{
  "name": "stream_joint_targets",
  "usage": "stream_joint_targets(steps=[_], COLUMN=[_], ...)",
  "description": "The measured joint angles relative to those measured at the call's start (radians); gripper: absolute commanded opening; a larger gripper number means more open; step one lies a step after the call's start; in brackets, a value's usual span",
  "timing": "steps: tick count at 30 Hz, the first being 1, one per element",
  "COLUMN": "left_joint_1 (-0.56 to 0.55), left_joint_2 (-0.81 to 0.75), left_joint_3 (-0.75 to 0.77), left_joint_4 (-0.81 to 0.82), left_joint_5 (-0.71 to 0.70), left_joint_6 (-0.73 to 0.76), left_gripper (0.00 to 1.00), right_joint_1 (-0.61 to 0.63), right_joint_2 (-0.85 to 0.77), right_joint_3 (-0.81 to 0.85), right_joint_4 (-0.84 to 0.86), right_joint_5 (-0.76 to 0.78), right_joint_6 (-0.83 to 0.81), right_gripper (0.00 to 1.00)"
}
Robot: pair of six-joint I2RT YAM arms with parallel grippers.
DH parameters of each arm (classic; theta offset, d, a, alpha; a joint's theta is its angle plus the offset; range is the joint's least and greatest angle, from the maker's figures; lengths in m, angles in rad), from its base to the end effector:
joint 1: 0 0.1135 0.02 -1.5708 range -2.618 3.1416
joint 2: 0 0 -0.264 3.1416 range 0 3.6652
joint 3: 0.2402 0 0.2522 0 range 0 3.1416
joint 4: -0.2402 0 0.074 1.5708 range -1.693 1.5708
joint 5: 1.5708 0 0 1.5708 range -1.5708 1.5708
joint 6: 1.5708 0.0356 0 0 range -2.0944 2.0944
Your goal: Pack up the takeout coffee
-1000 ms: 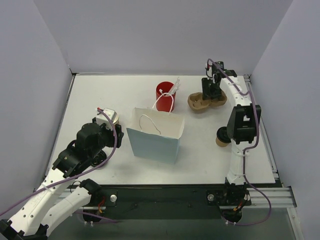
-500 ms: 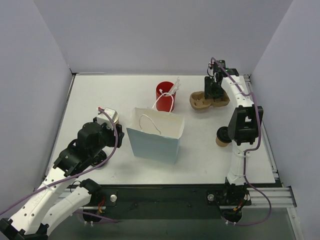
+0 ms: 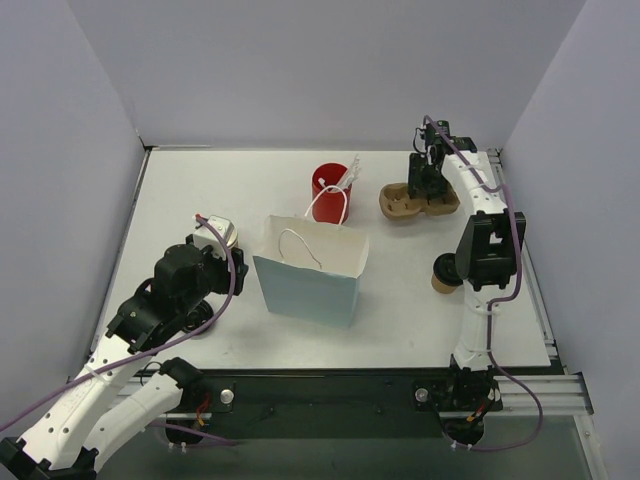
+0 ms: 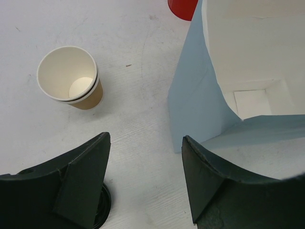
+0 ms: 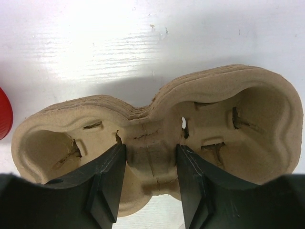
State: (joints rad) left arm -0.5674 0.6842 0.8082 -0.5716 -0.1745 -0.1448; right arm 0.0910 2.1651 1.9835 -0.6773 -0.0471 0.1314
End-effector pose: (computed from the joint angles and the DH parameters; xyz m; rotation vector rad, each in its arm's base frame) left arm 0.1293 -0.0751 0.3230 0.3148 1.9974 -0.2773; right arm 0.4890 0.0463 0.2641 0.0279 2.4345 0.1574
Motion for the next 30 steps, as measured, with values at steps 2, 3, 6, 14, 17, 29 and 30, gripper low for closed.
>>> stream_joint_targets(steps=[2, 3, 6, 14, 17, 29, 30], left_joint_1=[0.0, 0.0, 0.0, 0.0, 0.0, 0.0, 0.001], left_joint_2=[0.0, 0.0, -0.001, -0.002, -0.002, 0.118, 0.132], left_joint_3=[0.0, 0.0, 0.0, 0.0, 0.0, 0.144, 0.177], left_joint_4=[0.0, 0.0, 0.0, 0.0, 0.0, -0.048, -0.057], left_joint_5=[0.0, 0.0, 0.0, 0.0, 0.0, -0.074, -0.083], left_joint_6=[0.0, 0.0, 0.0, 0.0, 0.0, -0.078, -0.082], left_gripper=[0.71, 0.71, 0.72, 0.72, 0.72, 0.72, 0.71], right_joint_1=[0.004, 0.006, 0.012, 0.014, 0.014, 0.014, 0.014], right_joint_2=[0.0, 0.0, 0.0, 0.0, 0.0, -0.165, -0.204], right_joint_3=[0.0, 0.0, 0.0, 0.0, 0.0, -0.066, -0.084], right_joint_4=[0.0, 0.0, 0.001, 0.001, 0.001, -0.003, -0.003], right_joint_5=[0.004, 0.005, 0.005, 0.004, 0.005, -0.003, -0.009], right_joint_6=[0.003, 0.006, 0.022, 0.042, 0.041, 0.056, 0.061], right_gripper=[0.47, 0.47, 0.47, 0.44, 0.43, 0.42, 0.42])
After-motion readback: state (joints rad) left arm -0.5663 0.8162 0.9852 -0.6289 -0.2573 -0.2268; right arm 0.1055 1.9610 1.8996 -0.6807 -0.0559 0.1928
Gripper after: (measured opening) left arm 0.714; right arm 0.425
